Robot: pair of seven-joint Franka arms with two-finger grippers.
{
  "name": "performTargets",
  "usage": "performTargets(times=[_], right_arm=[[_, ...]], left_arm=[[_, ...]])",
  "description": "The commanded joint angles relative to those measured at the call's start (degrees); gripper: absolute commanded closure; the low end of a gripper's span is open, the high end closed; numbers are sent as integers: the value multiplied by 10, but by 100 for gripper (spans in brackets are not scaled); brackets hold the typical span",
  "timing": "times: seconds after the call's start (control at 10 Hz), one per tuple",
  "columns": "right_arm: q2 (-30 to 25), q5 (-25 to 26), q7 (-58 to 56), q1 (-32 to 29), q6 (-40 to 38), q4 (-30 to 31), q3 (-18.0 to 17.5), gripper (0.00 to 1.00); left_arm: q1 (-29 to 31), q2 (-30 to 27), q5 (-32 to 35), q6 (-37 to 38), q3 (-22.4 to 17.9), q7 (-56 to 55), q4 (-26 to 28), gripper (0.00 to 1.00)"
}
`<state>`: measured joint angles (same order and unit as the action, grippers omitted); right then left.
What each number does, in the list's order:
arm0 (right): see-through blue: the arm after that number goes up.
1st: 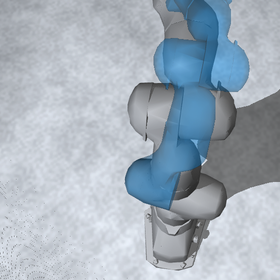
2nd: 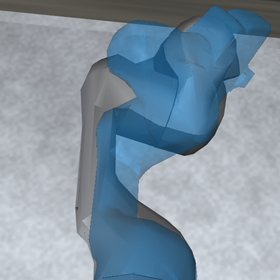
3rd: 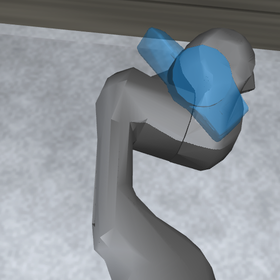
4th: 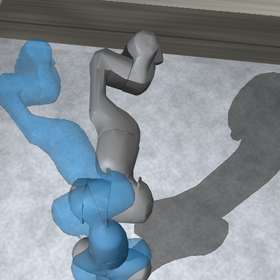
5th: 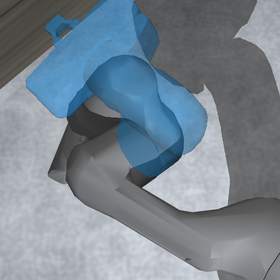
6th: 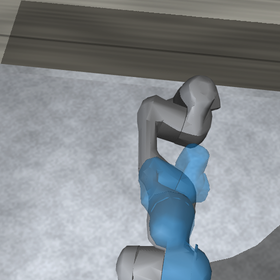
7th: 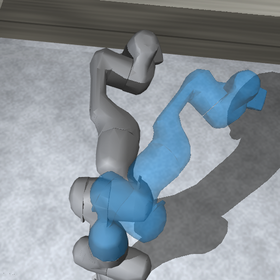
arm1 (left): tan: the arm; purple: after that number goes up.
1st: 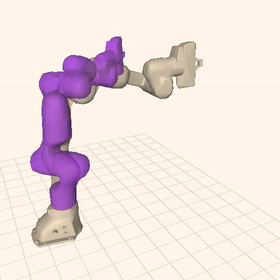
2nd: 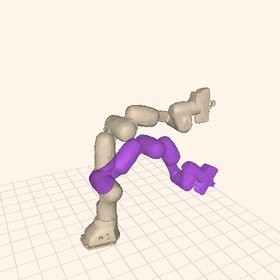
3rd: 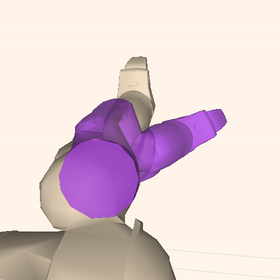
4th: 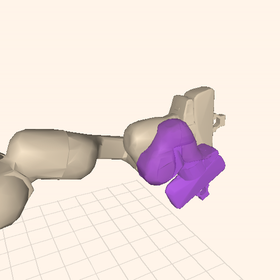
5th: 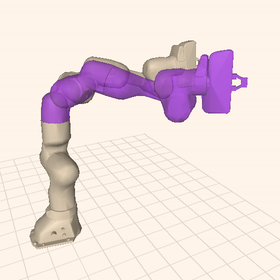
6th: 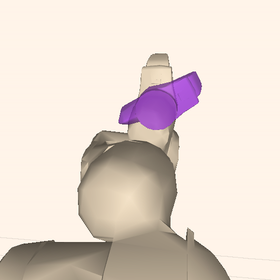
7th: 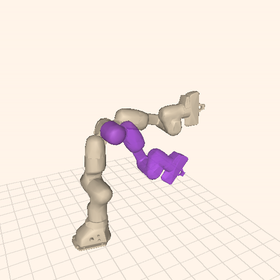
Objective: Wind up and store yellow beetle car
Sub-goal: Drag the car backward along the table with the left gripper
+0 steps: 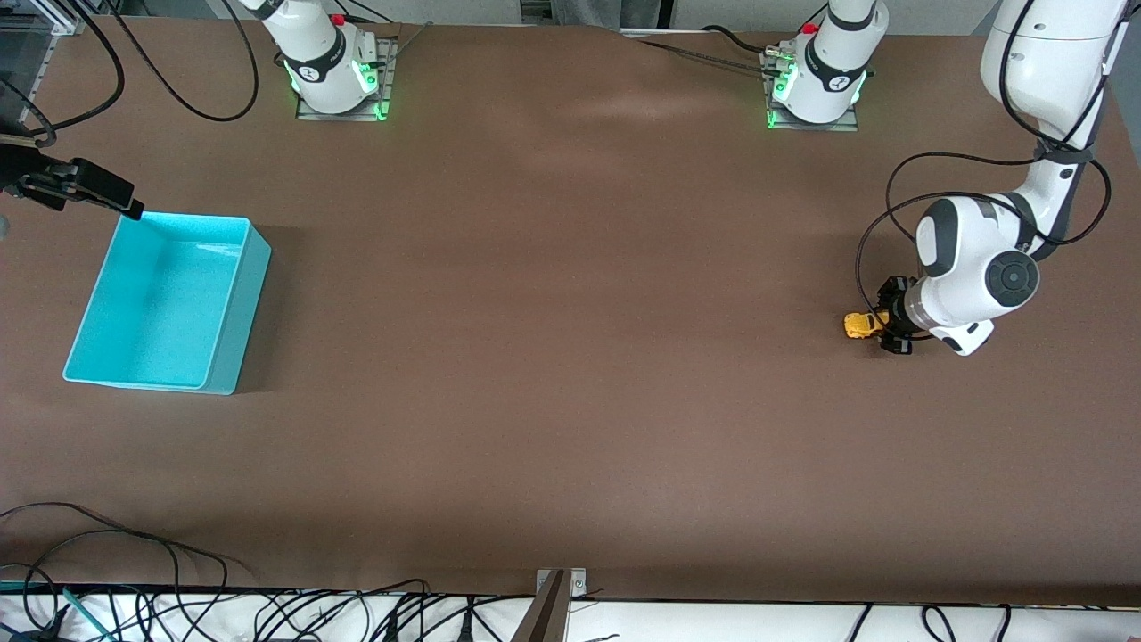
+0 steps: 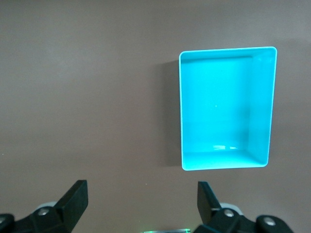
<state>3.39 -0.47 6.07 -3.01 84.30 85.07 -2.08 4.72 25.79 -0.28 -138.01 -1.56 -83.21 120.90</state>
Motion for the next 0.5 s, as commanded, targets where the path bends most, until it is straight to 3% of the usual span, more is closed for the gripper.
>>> performTargets(times=[0.0, 0.3, 0.4], right_arm=[[-9, -12, -2, -2, 0, 12, 0, 0], [-9, -12, -2, -2, -1, 13, 0, 0], [-8, -11, -2, -3, -1, 14, -1, 0]], left_arm=[[19, 52, -2, -15, 0, 47, -37, 100], [16, 50, -2, -7, 1, 44, -46, 100], [13, 49, -2, 2, 1, 43, -51, 72]])
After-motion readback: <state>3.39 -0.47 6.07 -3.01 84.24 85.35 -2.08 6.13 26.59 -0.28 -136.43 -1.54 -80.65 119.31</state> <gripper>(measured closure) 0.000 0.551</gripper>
